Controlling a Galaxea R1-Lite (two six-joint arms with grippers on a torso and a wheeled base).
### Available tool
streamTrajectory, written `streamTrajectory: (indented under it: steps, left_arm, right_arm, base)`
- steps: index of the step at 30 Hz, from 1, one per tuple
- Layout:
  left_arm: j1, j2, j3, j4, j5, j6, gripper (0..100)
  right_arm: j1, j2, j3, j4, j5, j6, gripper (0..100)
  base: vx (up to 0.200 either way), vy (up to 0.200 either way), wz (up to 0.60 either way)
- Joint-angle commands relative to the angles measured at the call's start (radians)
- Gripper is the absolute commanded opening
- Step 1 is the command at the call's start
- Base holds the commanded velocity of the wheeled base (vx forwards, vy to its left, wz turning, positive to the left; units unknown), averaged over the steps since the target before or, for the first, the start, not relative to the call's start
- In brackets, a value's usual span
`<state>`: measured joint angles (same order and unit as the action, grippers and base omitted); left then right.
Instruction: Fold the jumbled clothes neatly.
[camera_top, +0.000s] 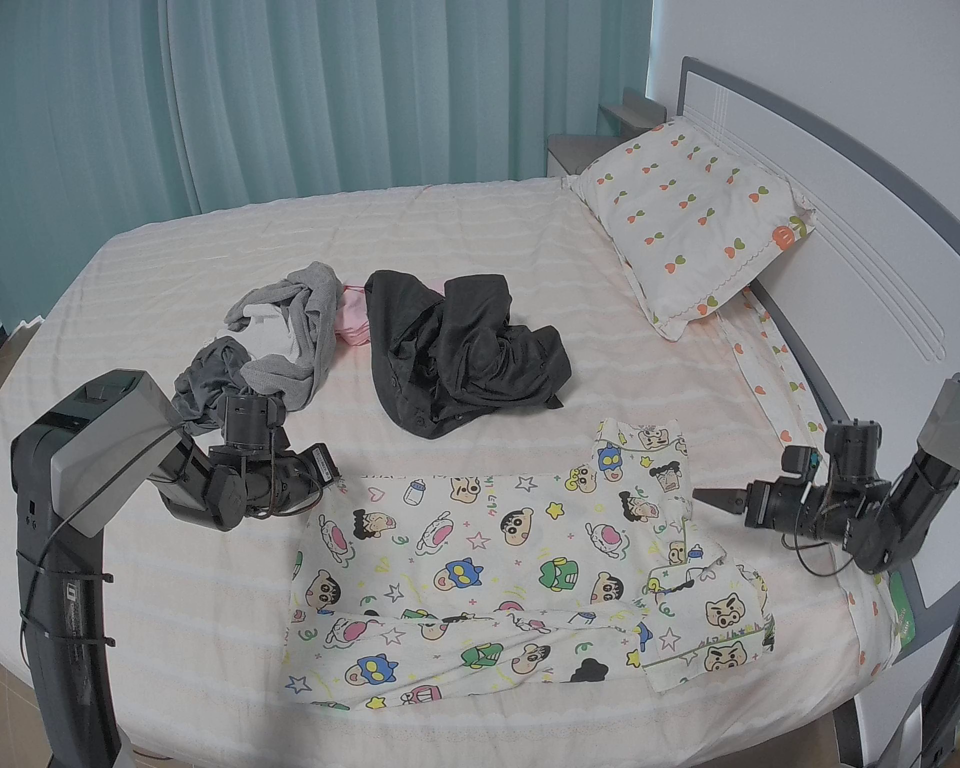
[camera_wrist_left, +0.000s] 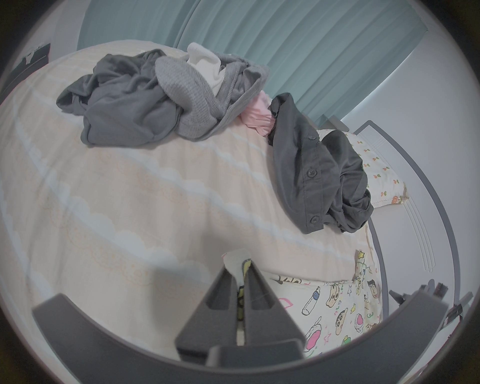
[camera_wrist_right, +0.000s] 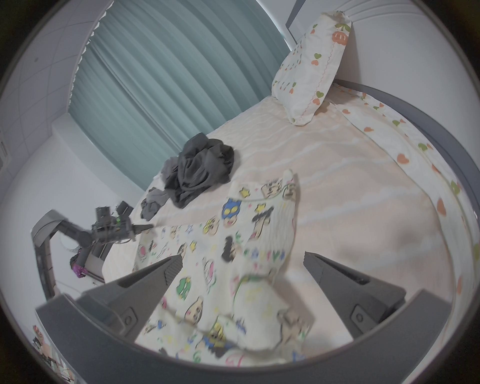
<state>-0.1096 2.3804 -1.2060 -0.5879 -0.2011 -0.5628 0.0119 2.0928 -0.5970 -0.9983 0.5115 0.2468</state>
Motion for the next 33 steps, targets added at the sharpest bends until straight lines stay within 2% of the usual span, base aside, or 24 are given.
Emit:
streamTrajectory:
  steps: [1, 2, 5, 12, 17, 31, 32, 33]
  left_arm:
    - [0.01, -0.093, 0.02, 0.002, 0.028, -0.003, 0]
    - [0.01, -0.104, 0.023, 0.003, 0.028, -0.003, 0]
    - [0.008, -0.118, 0.037, 0.017, 0.028, -0.002, 0]
    - [-0.001, -0.11, 0.043, 0.02, 0.028, -0.002, 0]
    - [-0.001, -0.109, 0.049, 0.019, 0.028, -0.002, 0]
    - [-0.001, -0.109, 0.063, 0.019, 0.028, -0.002, 0]
    - [-0.001, -0.109, 0.063, 0.019, 0.028, -0.002, 0]
    - [-0.001, -0.109, 0.063, 0.019, 0.026, -0.002, 0]
  right_arm:
    - [0.028, 0.135, -0.368, 0.271, -0.13, -0.003, 100]
    - [0.034, 0.164, -0.408, 0.285, -0.162, -0.003, 100]
    - [0.043, 0.222, -0.489, 0.329, -0.183, -0.004, 100]
    - [0.062, 0.296, -0.688, 0.532, -0.188, 0.005, 100]
    - [0.068, 0.337, -0.8, 0.618, -0.191, 0.006, 100]
    - [0.117, 0.451, -0.94, 0.662, -0.206, 0.032, 100]
    - [0.118, 0.457, -0.96, 0.662, -0.223, 0.051, 0]
    - [0.118, 0.458, -0.969, 0.658, -0.228, 0.069, 0]
  base:
    - [0.0, 0.0, 0.0]
    - [0.0, 0.0, 0.0]
    - [0.0, 0.0, 0.0]
    - [0.0, 0.0, 0.0]
    - [0.0, 0.0, 0.0]
    - [0.0, 0.0, 0.0]
    - [0.0, 0.0, 0.0]
    - [0.0, 0.0, 0.0]
